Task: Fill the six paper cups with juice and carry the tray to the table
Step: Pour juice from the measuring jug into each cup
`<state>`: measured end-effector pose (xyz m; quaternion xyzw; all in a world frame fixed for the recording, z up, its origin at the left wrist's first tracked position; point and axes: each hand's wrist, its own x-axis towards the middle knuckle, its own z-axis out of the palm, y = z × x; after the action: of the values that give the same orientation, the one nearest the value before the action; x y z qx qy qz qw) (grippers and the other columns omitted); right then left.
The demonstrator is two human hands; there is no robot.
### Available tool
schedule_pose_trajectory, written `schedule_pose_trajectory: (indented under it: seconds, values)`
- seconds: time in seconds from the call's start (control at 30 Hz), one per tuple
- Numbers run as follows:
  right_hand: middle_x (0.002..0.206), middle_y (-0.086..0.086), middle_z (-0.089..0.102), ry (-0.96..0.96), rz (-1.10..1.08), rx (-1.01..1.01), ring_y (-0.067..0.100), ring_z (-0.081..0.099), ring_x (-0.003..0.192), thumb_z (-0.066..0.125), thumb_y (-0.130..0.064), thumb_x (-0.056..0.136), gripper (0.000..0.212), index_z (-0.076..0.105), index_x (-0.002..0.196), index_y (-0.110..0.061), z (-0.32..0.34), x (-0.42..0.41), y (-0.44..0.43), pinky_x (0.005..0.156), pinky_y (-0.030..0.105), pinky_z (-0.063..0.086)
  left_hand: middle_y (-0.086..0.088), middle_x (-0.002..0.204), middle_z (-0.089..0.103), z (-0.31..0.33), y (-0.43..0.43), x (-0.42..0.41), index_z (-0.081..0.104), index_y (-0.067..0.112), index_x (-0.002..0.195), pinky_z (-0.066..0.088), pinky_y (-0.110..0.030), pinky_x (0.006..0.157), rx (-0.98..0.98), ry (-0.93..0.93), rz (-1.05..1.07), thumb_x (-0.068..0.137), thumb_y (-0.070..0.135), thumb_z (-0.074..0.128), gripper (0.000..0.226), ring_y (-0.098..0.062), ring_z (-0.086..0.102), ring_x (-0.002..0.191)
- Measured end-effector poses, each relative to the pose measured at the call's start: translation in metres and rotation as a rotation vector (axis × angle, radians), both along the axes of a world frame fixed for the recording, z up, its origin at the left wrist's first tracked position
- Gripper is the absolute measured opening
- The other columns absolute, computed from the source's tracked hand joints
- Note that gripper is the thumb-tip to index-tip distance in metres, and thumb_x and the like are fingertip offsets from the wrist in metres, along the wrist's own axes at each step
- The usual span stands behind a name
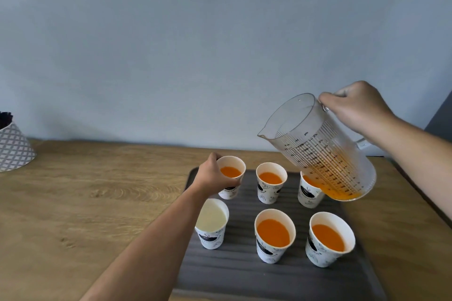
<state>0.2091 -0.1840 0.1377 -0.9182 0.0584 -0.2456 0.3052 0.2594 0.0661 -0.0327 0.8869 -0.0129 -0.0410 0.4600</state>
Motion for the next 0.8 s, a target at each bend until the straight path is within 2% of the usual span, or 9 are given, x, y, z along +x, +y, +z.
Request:
schedule_pose_trajectory:
  seconds: [0.13, 0.4, 0.5, 0.63, 0.8]
  values:
    - [0.040, -0.007, 0.012, 0.014, -0.005, 0.011, 0.017, 0.017, 0.046, 0.056, -0.027, 0.075, 0.043, 0.025, 0.045, -0.020, -0.005, -0.001, -0.003, 0.057, 0.032, 0.022, 0.000, 0.108, 0.056, -0.008, 0.004, 0.003, 0.046, 0.016, 0.114, 0.041, -0.025, 0.075, 0.061, 0.018, 0.004, 0.061, 0.029, 0.085, 0.068, -0.016, 0.054, 0.096]
    - [0.038, -0.007, 0.011, 0.024, -0.002, 0.011, 0.017, 0.017, 0.045, 0.056, -0.027, 0.074, 0.044, 0.025, 0.044, -0.019, -0.007, -0.003, -0.004, 0.055, 0.031, 0.021, -0.002, 0.109, 0.050, -0.014, 0.004, 0.009, 0.040, 0.013, 0.122, 0.040, -0.027, 0.075, 0.099, 0.087, 0.022, 0.064, 0.027, 0.085, 0.075, -0.018, 0.050, 0.095]
    - [0.042, -0.003, 0.015, 0.019, 0.007, -0.002, 0.017, 0.017, 0.044, 0.056, -0.026, 0.075, 0.044, 0.027, 0.044, -0.018, -0.005, -0.004, -0.003, 0.056, 0.031, 0.023, -0.007, 0.123, 0.051, -0.013, 0.006, 0.010, 0.035, 0.013, 0.132, 0.042, -0.029, 0.083, 0.112, 0.111, -0.004, 0.063, 0.027, 0.086, 0.087, -0.021, 0.050, 0.105]
    - [0.048, 0.002, 0.016, 0.005, 0.017, -0.016, 0.018, 0.017, 0.048, 0.056, -0.026, 0.075, 0.044, 0.025, 0.046, -0.017, 0.001, -0.009, 0.002, 0.057, 0.032, 0.024, -0.005, 0.143, 0.042, -0.007, 0.015, 0.003, 0.025, 0.018, 0.145, 0.038, -0.037, 0.106, 0.136, 0.059, -0.021, 0.057, 0.038, 0.087, 0.110, -0.022, 0.042, 0.129]
    - [0.048, 0.002, 0.016, -0.017, 0.064, -0.023, 0.018, 0.017, 0.047, 0.057, -0.026, 0.075, 0.044, 0.025, 0.045, -0.018, 0.013, -0.020, 0.010, 0.057, 0.032, 0.024, -0.001, 0.142, 0.045, -0.001, 0.034, -0.032, 0.038, 0.021, 0.140, 0.038, -0.034, 0.108, -0.042, -0.089, 0.003, 0.057, 0.049, 0.085, 0.100, -0.013, 0.045, 0.128]
